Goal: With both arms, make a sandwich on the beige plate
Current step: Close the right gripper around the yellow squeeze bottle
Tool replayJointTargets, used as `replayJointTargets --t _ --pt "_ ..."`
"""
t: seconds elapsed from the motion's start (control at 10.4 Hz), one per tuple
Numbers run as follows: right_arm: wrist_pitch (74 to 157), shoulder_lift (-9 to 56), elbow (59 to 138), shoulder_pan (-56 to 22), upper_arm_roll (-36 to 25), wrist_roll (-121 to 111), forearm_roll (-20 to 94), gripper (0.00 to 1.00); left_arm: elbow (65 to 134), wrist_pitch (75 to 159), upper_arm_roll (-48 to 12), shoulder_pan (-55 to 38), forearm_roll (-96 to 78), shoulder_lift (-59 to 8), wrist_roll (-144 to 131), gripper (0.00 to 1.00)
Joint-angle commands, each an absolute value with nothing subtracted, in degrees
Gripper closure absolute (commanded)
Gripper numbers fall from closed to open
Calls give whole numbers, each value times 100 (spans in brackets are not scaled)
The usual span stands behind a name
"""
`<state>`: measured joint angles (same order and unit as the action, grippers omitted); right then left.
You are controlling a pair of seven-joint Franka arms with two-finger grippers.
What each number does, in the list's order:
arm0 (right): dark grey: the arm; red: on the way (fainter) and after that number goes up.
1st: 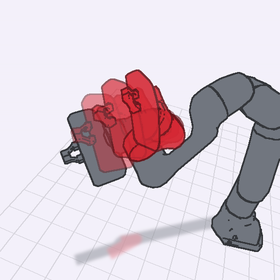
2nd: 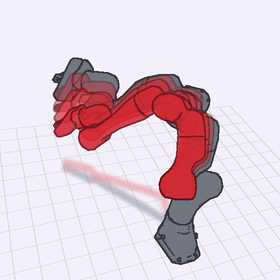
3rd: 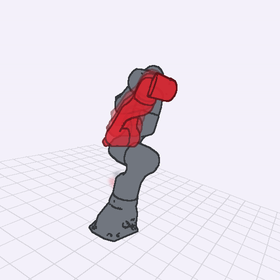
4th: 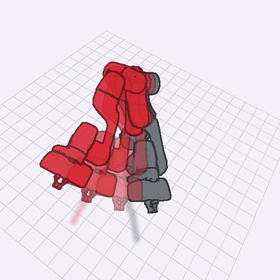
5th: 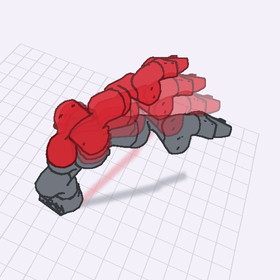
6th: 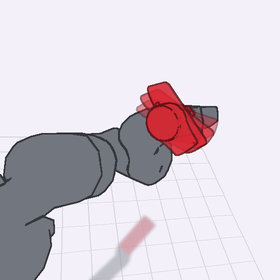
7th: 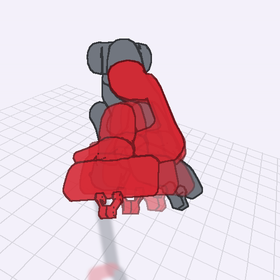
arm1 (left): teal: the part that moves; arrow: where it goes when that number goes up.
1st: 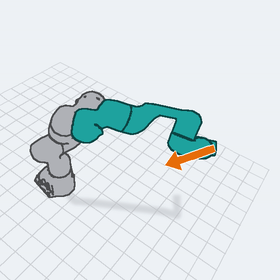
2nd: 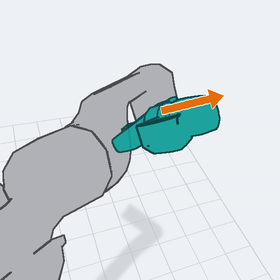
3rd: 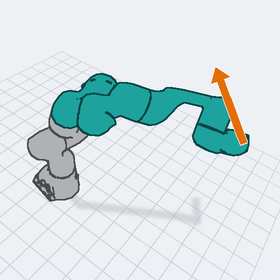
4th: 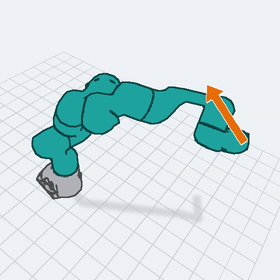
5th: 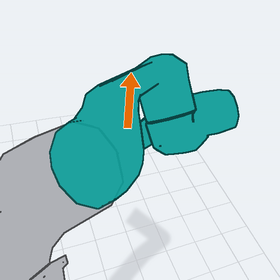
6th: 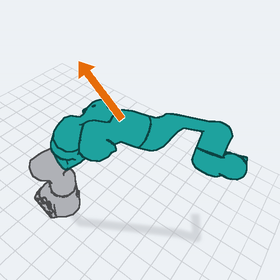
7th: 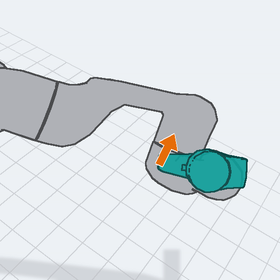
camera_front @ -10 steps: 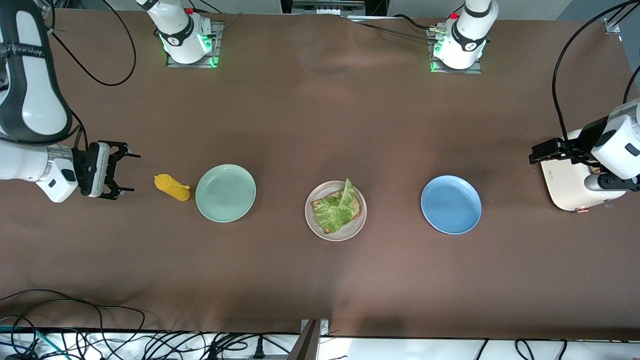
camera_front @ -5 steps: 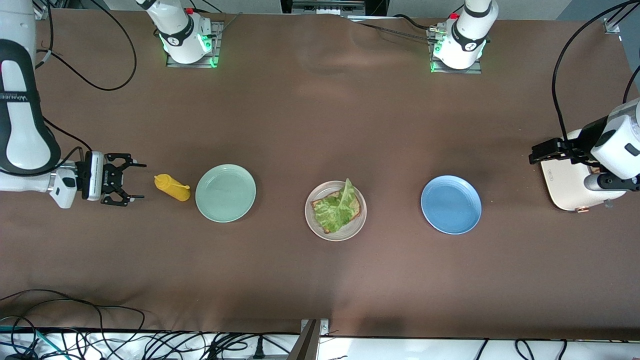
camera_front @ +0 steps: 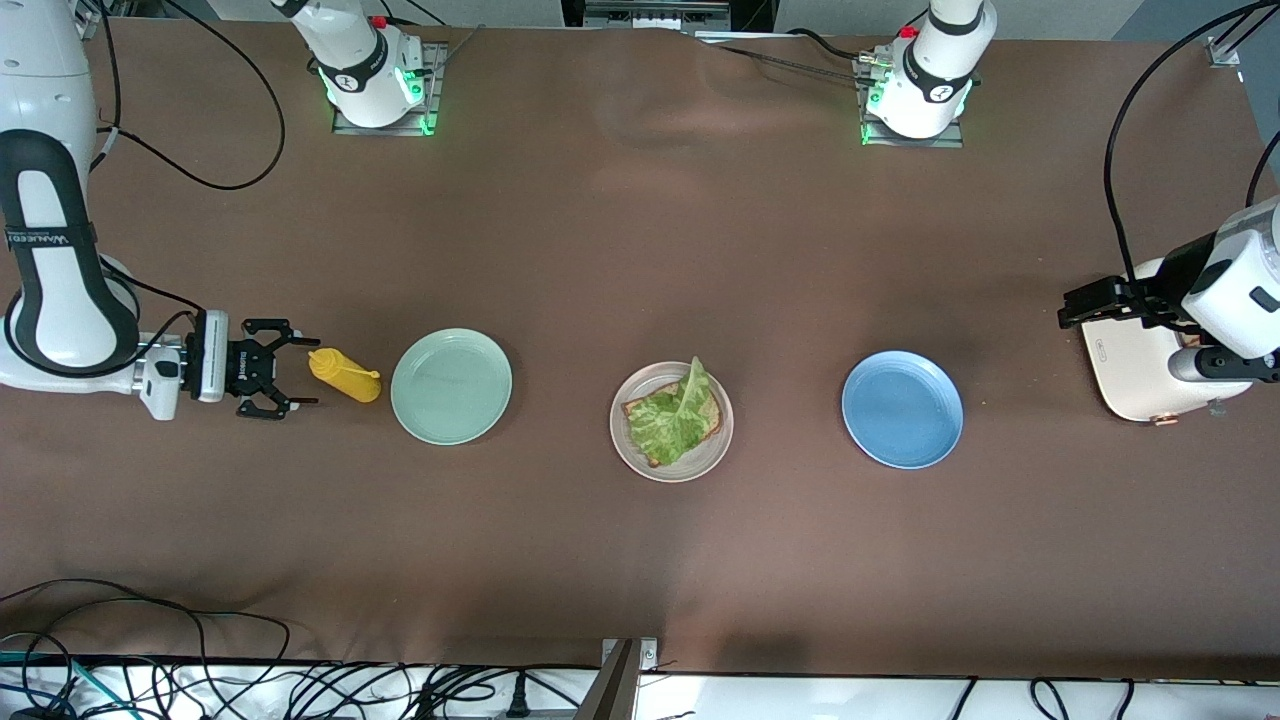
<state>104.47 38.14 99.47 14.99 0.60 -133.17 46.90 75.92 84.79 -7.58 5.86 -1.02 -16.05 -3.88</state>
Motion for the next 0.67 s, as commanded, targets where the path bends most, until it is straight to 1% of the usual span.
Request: replayJointTargets --t 0.0,0.29,0.48,0.57 --pt "10301 4235 9738 1547 62 -13921 5132 0 7532 8394 -765 580 0 -1564 -272 0" --pt "10310 4490 9738 1512 62 -14044 5342 0 7532 8394 -765 580 0 -1564 -272 0" --pt "10318 4544 9738 1494 79 -14098 5423 0 7532 8394 -765 589 0 -1556 -272 0" --pt "10310 4544 9738 1477 97 -14072 5466 4 7532 8394 -765 580 0 -1564 -272 0"
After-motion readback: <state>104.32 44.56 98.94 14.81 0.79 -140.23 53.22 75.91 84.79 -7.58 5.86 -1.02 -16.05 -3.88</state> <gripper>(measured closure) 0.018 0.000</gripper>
